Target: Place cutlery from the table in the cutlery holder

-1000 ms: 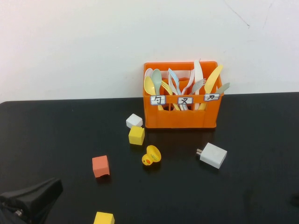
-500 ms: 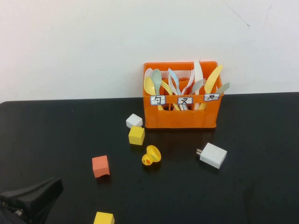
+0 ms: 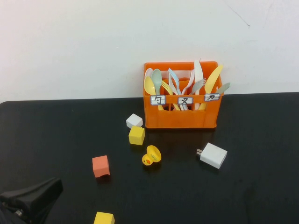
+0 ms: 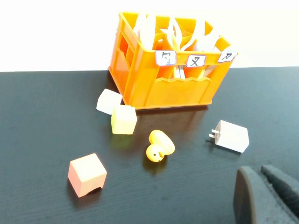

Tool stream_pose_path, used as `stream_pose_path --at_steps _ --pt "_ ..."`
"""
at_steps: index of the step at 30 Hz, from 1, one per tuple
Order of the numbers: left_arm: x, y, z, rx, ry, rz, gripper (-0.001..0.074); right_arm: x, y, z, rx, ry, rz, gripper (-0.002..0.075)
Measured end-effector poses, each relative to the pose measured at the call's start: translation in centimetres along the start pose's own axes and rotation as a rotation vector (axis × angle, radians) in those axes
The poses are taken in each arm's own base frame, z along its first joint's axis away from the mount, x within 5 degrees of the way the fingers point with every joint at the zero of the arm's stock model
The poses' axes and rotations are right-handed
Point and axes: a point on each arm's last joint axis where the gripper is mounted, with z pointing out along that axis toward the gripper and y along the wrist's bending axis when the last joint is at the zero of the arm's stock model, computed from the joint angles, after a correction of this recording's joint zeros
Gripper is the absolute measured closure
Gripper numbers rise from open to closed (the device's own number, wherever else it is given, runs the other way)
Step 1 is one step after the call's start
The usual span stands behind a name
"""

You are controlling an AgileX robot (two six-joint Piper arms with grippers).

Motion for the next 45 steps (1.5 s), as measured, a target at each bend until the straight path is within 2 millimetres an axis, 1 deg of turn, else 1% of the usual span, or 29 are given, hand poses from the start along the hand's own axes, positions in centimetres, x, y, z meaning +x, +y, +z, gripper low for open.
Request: stream_pose_path --at_steps 15,18,21,24,28,34,39,42,45 --pt "0.0 0.0 0.0 0.001 -0.003 -0.002 0.0736 0.0 0.0 0.0 0.0 -0.002 0.001 0.0728" --pt "-0.2 0.3 -0.7 -0.017 -0.034 -0.01 0.0736 0.0 0.0 0.0 -0.001 0.0 0.001 0.0728" --pt "-0.7 0.9 -2.0 -0.062 -0.118 -0.052 0.0736 0.0 0.0 0.0 -0.001 0.0 0.001 0.0728" --pt "-1.0 1.4 -3.5 -0.123 -0.214 0.0 0.0736 0.0 0.0 0.0 -0.001 0.0 0.001 0.0728" --pt "0.2 2.1 -4.6 -0.192 -0.282 0.041 0.0736 0.0 0.0 0.0 -0.001 0.0 0.001 0.0728" --pt "3.6 3.7 -4.5 -0.311 -0.284 0.049 0.0736 0.0 0.0 0.0 -0.001 0.0 0.001 0.0728" --pt "6.7 4.8 -4.0 -0.354 -0.266 0.035 0.0736 0.0 0.0 0.0 -0.001 0.0 0.001 0.0728" --pt "7.2 5.0 -4.0 -0.366 -0.243 0.028 0.0736 0.0 0.0 0.0 -0.002 -0.001 0.003 0.0728" --pt "7.7 5.1 -3.9 -0.376 -0.191 -0.018 0.0736 0.1 0.0 0.0 -0.003 0.001 0.003 0.0728"
